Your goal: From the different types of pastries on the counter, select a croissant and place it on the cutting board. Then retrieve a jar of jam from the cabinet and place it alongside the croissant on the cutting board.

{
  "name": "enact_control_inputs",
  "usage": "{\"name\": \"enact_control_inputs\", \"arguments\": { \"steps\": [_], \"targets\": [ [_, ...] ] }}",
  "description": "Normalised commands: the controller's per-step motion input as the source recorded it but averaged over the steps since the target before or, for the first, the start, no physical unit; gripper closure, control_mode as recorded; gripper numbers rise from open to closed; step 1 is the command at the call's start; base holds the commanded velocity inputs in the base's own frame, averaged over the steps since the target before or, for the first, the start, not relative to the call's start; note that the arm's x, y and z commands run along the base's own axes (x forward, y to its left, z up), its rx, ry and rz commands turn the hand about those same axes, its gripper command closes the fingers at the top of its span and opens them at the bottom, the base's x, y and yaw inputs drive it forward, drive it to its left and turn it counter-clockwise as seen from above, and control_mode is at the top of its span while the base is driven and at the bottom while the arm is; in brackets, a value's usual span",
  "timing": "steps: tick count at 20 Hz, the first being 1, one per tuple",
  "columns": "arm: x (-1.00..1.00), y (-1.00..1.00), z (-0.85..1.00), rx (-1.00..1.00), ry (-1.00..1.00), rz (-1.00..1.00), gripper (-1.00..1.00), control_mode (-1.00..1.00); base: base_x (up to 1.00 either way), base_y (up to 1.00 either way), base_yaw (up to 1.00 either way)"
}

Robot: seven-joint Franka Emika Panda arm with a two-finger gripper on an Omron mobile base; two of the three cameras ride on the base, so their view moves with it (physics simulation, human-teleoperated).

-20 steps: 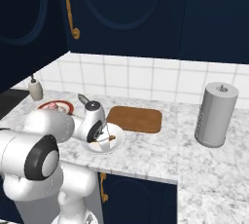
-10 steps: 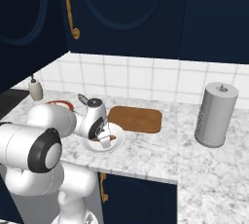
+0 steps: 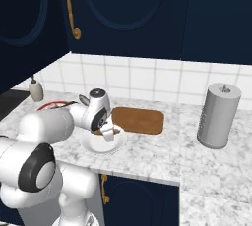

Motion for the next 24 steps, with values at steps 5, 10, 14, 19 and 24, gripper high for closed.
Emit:
{"name": "enact_control_inputs", "arguments": {
  "steps": [5, 10, 14, 19, 24],
  "targets": [
    [0.66, -0.21, 0.22, 0.00, 0.00, 0.06, 1.00, -1.00, 0.00, 0.00, 0.00],
    [0.91, -0.19, 0.03, 0.00, 0.00, 0.13, 1.00, -1.00, 0.00, 0.00, 0.00],
    [0.72, -0.25, 0.00, 0.00, 0.02, 0.16, 1.00, -1.00, 0.00, 0.00, 0.00],
    [0.65, -0.11, 0.00, 0.00, 0.04, 0.13, 1.00, -1.00, 0.00, 0.00, 0.00],
    [0.49, -0.03, 0.00, 0.00, 0.01, 0.18, 1.00, -1.00, 0.00, 0.00, 0.00]
  ]
}}
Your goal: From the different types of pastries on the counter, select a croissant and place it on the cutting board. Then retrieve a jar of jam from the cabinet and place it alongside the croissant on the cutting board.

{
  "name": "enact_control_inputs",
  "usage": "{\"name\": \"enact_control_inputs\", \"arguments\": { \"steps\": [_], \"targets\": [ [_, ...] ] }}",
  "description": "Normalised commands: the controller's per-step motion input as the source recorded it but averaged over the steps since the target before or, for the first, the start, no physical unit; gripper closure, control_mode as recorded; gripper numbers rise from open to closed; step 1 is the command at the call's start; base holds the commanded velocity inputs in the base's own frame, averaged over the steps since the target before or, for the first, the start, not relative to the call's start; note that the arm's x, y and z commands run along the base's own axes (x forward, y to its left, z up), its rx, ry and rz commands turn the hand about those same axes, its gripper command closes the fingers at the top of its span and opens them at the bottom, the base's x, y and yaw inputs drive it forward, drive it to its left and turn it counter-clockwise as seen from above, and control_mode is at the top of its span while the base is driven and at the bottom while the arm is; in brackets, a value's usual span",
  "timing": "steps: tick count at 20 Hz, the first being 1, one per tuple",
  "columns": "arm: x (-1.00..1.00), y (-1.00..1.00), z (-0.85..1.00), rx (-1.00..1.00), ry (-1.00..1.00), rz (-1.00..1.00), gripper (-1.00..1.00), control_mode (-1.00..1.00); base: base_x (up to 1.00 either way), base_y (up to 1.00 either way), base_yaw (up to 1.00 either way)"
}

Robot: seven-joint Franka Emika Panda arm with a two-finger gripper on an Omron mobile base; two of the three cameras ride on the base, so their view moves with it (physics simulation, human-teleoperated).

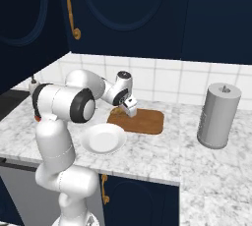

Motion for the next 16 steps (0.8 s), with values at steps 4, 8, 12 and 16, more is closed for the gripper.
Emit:
{"name": "enact_control_inputs", "arguments": {
  "steps": [4, 8, 12, 16],
  "targets": [
    [0.32, -0.01, -0.02, 0.00, 0.02, 0.21, 1.00, -1.00, 0.00, 0.00, 0.00],
    [0.24, -0.03, -0.28, 0.00, 0.00, 0.21, 1.00, -1.00, 0.00, 0.00, 0.00],
    [0.32, -0.01, -0.33, 0.00, 0.00, 0.21, 1.00, -1.00, 0.00, 0.00, 0.00],
    [0.30, 0.00, -0.22, 0.00, -0.04, 0.21, 1.00, -1.00, 0.00, 0.00, 0.00]
  ]
}}
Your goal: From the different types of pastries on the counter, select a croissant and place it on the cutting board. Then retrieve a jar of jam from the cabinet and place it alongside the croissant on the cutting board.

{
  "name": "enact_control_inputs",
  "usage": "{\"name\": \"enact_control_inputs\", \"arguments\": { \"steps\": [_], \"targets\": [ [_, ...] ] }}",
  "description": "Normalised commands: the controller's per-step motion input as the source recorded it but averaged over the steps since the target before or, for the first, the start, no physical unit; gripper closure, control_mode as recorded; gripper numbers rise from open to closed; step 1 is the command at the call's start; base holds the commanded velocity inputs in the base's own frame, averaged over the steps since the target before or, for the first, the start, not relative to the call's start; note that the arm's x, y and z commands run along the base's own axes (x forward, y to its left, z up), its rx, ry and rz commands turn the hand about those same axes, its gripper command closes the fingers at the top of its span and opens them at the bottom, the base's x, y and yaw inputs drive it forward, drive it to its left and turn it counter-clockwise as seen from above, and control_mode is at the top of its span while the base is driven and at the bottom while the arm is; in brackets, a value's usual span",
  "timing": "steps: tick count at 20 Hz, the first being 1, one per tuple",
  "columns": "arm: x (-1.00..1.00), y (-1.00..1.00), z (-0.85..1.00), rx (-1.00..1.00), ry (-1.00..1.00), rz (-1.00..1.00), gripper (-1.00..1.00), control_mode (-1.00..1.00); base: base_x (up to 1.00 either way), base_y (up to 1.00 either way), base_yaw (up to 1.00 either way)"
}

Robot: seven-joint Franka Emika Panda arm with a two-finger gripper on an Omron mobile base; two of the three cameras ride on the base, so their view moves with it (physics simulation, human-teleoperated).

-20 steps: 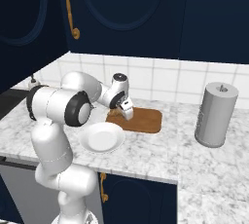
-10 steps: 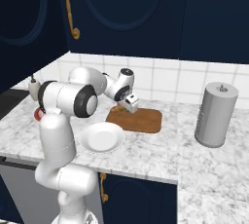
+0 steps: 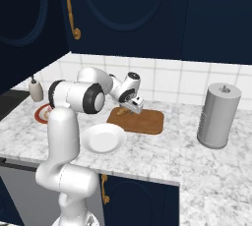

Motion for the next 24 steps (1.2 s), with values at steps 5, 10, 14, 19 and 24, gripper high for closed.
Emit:
{"name": "enact_control_inputs", "arguments": {
  "steps": [5, 10, 14, 19, 24],
  "targets": [
    [0.19, 0.00, -0.21, 0.00, 0.00, 0.20, -1.00, -1.00, 0.00, 0.00, 0.00],
    [0.26, 0.00, -0.18, 0.00, -0.01, 0.15, -1.00, -1.00, 0.00, 0.00, 0.00],
    [0.07, 0.00, 0.00, 0.00, 0.00, 0.17, -1.00, -1.00, 0.00, 0.00, 0.00],
    [0.04, 0.00, 0.15, 0.00, 0.00, 0.15, -1.00, -1.00, 0.00, 0.00, 0.00],
    [0.02, -0.01, 0.25, 0.00, 0.00, 0.17, -1.00, -1.00, 0.00, 0.00, 0.00]
  ]
}}
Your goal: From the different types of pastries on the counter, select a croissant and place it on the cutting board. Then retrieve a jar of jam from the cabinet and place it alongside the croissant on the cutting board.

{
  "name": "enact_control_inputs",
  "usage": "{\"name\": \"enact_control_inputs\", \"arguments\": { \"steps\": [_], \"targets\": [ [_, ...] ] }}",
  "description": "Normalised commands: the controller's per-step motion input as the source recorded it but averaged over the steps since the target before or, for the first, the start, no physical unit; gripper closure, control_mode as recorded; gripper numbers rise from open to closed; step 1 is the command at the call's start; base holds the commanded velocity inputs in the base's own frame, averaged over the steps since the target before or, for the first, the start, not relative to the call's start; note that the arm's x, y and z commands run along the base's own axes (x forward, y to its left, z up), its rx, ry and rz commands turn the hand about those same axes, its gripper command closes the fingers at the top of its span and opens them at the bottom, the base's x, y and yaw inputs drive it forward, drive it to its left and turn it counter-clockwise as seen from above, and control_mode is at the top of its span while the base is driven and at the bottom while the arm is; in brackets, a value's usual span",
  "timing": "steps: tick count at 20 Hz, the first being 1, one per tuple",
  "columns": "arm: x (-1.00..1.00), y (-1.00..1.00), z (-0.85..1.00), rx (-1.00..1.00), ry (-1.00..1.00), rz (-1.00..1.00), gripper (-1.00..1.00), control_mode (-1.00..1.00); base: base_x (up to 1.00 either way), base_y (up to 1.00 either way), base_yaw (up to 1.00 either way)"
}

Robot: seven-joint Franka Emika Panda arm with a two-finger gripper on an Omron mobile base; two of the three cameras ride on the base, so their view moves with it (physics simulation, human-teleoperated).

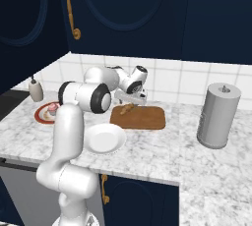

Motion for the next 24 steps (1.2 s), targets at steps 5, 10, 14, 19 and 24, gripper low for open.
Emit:
{"name": "enact_control_inputs", "arguments": {
  "steps": [5, 10, 14, 19, 24],
  "targets": [
    [-0.84, 0.01, 0.00, 0.03, 0.17, 0.09, -1.00, -1.00, 0.00, 0.00, 0.00],
    [-0.93, 0.12, 0.14, 0.00, 0.00, 0.07, -1.00, -1.00, 0.00, 0.00, 0.00],
    [-0.91, 0.23, 0.24, 0.00, -0.02, 0.11, -1.00, -1.00, 0.00, 0.00, 0.00],
    [-0.91, 0.25, 0.16, 0.00, -0.04, 0.10, -1.00, -1.00, 0.00, 0.00, 0.00],
    [-0.48, 0.19, 0.06, 0.00, 0.00, 0.10, -1.00, -1.00, 0.00, 0.00, 0.00]
  ]
}}
